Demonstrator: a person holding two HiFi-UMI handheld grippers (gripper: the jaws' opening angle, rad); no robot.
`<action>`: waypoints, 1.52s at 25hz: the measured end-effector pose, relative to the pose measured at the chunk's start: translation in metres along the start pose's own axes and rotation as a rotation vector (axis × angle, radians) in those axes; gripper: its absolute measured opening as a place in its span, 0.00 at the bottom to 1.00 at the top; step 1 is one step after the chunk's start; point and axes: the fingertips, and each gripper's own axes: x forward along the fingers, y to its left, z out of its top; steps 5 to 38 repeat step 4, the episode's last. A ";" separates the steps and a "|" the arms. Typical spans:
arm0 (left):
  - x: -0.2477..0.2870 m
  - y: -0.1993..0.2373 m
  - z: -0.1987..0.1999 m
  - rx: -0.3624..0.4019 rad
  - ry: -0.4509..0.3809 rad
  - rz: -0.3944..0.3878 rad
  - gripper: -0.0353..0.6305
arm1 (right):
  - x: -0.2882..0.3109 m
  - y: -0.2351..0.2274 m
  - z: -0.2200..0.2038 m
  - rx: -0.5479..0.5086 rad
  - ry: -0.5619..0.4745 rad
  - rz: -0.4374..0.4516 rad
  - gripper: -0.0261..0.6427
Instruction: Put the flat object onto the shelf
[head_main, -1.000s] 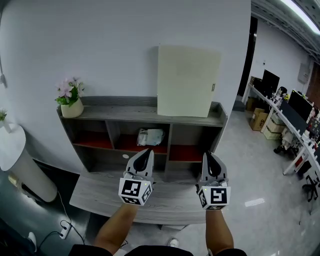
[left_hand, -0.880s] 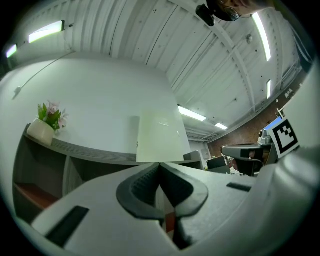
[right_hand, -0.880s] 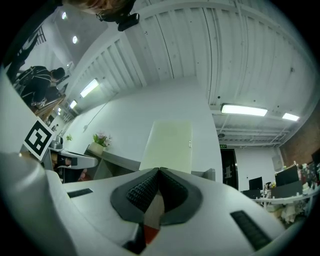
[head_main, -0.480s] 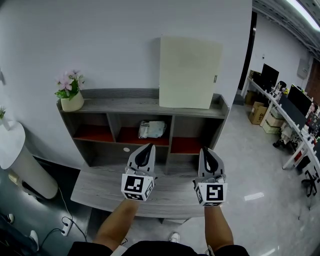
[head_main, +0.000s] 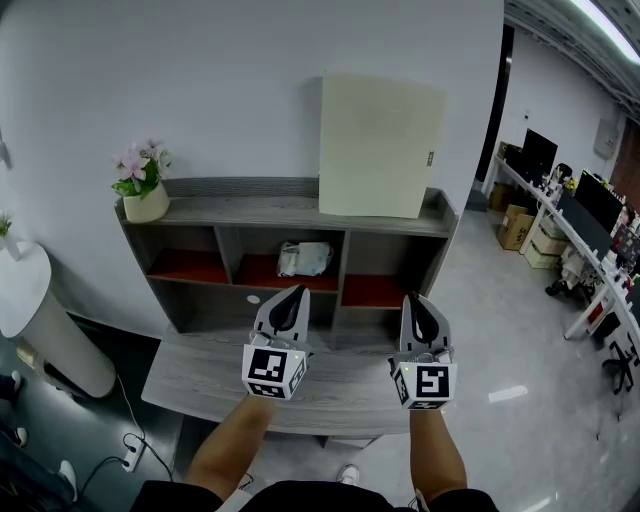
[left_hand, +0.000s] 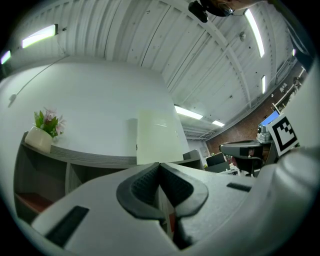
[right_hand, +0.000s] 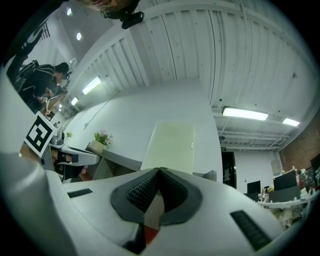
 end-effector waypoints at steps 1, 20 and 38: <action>0.001 0.000 0.000 -0.001 0.001 0.000 0.06 | 0.000 0.000 0.000 0.002 0.001 0.001 0.08; 0.003 -0.002 0.001 -0.001 0.003 0.000 0.06 | 0.001 -0.002 -0.001 0.010 0.002 0.005 0.08; 0.003 -0.002 0.001 -0.001 0.003 0.000 0.06 | 0.001 -0.002 -0.001 0.010 0.002 0.005 0.08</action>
